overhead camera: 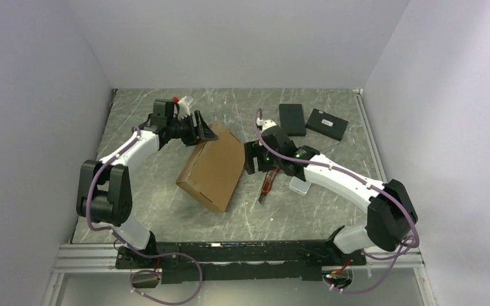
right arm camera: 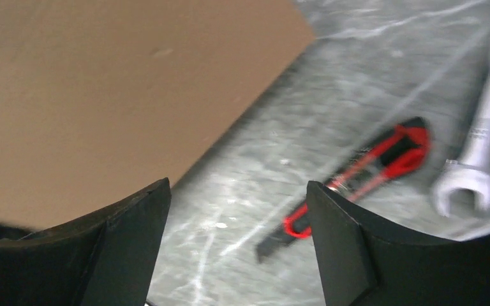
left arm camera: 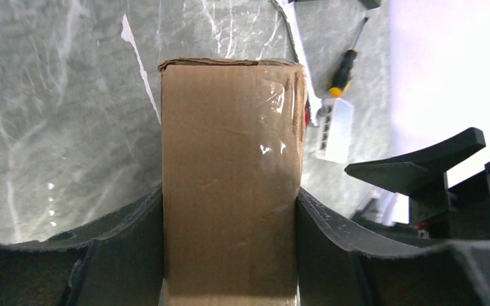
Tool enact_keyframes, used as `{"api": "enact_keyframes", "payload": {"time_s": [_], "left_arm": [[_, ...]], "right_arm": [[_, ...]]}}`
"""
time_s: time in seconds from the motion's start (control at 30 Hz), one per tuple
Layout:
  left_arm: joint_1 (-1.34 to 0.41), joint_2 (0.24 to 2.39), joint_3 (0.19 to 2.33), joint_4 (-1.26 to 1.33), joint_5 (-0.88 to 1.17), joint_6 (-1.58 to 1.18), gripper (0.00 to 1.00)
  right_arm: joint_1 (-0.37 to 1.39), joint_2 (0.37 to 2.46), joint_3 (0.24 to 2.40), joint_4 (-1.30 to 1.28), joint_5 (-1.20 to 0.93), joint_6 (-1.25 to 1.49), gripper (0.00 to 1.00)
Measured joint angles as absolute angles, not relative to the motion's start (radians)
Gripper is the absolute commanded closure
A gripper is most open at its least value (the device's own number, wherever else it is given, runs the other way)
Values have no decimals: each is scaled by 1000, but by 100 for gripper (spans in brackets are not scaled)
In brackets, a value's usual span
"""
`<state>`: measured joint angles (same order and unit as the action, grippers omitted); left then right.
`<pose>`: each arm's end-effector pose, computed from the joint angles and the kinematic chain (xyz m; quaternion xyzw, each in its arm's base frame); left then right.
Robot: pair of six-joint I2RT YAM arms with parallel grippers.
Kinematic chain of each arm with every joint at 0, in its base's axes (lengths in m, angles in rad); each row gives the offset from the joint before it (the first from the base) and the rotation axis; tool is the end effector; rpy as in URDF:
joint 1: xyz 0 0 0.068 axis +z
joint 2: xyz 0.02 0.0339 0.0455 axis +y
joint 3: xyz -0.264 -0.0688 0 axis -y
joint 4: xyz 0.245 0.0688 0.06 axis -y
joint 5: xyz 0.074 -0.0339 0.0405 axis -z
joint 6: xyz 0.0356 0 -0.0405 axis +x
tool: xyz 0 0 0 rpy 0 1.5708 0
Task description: Unpack the express box
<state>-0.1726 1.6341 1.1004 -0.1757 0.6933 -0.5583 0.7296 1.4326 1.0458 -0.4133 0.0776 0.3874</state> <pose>0.3459 -0.0834 0.2380 -0.0246 0.8660 -0.4287 0.2564 0.2325 0.2042 0.2596 -0.1433 0.9149 0.1686 0.3376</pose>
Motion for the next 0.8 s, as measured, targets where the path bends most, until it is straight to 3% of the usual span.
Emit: {"api": "enact_keyframes", "payload": {"time_s": [0.2,0.5,0.8], "left_arm": [[-328,1485,1193,-371,386,-356,43],[-469,1473,1318,-559,168,-249,9],[-522,1502,1398,-690,104,-238,6]], "right_arm": [[730,1425,911,-140,-162,537,13],[730,1460,821,117,-265,709,14],[719,1509,788,189,-275,776,20]]}}
